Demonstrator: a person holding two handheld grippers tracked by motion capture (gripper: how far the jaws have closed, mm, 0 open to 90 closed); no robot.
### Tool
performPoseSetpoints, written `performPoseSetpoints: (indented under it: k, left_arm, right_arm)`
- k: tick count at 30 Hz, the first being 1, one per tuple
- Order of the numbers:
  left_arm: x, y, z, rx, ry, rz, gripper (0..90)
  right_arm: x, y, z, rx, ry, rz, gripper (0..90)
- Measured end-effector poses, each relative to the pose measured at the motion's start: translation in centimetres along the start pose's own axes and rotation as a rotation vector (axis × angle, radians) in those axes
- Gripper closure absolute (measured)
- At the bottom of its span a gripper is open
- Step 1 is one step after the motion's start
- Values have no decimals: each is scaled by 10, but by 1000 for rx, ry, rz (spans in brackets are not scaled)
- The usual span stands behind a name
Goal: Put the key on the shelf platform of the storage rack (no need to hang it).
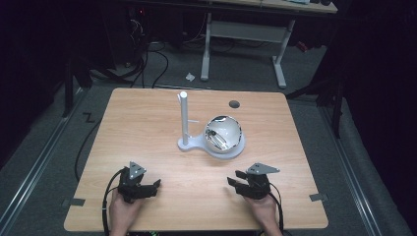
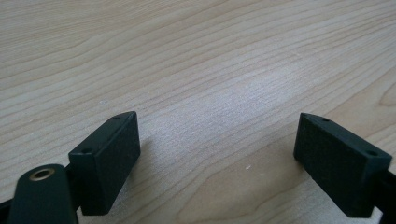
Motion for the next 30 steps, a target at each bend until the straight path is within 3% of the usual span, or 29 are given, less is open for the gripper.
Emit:
performPoseSetpoints:
  k: [4, 7, 10, 17, 20, 30]
  left_arm:
    - [0, -1, 0, 4, -4, 0, 150]
    - [0, -1, -1, 3, -3, -1, 149]
    - [-1, -1, -1, 1, -1, 0, 151]
    - [-1, -1, 0, -1, 2, -1, 153]
    - [-1, -1, -1, -1, 4, -2, 153]
    - [-1, -1, 0, -1, 3, -1, 154]
  right_arm:
    - [-3, -5, 1, -14, 18, 6, 505]
    - [0, -10, -1, 26, 66, 66, 486]
    - [6, -12, -2, 36, 89, 82, 476]
    - [8, -12, 1, 79, 166, 74, 436]
    - [8, -13, -1, 79, 141, 79, 405]
    - [7, -14, -2, 88, 133, 80, 389]
Point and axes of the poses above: each handheld gripper's, and its own axes: y roughly backward along the jaws, x roughly out of its underside, z roughly to its left, the point moved 6 cm from there along -y, roughly forward along the jaws, and after that the axes turned 1 degree about y, right-handed, at the moved point
